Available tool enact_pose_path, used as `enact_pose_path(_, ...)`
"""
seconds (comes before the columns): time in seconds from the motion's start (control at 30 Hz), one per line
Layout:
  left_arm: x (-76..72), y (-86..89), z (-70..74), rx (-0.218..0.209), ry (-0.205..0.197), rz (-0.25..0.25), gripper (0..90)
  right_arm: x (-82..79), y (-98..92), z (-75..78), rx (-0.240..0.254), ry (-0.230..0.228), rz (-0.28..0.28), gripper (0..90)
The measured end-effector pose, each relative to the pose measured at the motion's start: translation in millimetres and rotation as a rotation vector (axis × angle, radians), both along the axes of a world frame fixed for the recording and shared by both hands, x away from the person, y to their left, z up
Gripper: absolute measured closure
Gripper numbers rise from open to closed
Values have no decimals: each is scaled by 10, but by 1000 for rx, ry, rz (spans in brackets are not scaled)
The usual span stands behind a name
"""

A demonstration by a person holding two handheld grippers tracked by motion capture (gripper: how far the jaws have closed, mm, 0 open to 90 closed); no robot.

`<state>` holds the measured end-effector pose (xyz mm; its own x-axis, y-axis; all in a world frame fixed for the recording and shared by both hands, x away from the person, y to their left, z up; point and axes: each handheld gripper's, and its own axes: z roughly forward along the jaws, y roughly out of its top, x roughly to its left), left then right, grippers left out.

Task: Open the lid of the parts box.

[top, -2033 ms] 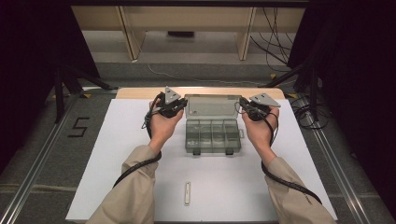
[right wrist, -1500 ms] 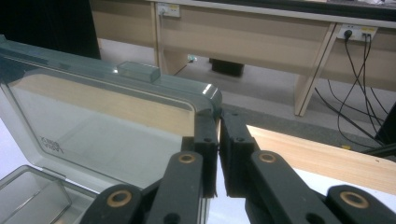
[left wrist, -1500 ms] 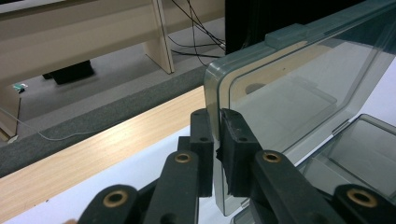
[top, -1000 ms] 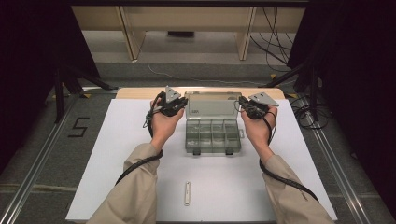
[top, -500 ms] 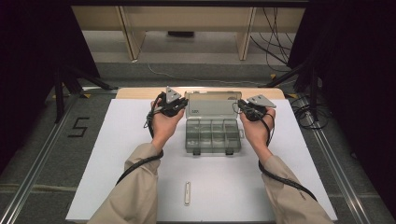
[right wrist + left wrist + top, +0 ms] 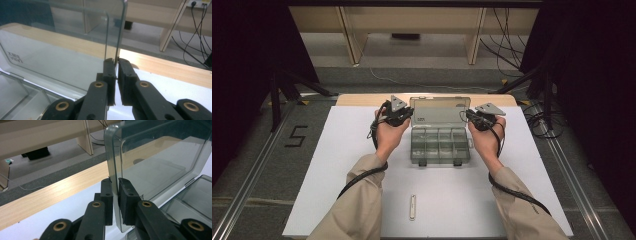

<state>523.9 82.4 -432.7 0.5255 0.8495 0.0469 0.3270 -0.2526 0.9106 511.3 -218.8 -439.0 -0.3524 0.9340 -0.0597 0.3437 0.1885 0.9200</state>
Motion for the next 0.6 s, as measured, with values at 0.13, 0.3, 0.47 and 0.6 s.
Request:
enact_pose_path(0.13, 16, -19, -54, 11, 9, 4, 809, 12, -9, -14, -11, 13, 10, 838)
enact_pose_path(0.3, 34, -33, -107, 23, 24, 11, 796, 35, -47, -55, -17, 43, 14, 789)
enact_pose_path(0.47, 56, -51, -171, 35, 41, 18, 773, 50, -53, -77, -18, 44, 17, 742)
enact_pose_path(0.6, 78, -54, -207, 47, 58, 21, 751, 53, -60, -80, -21, 54, 11, 718)
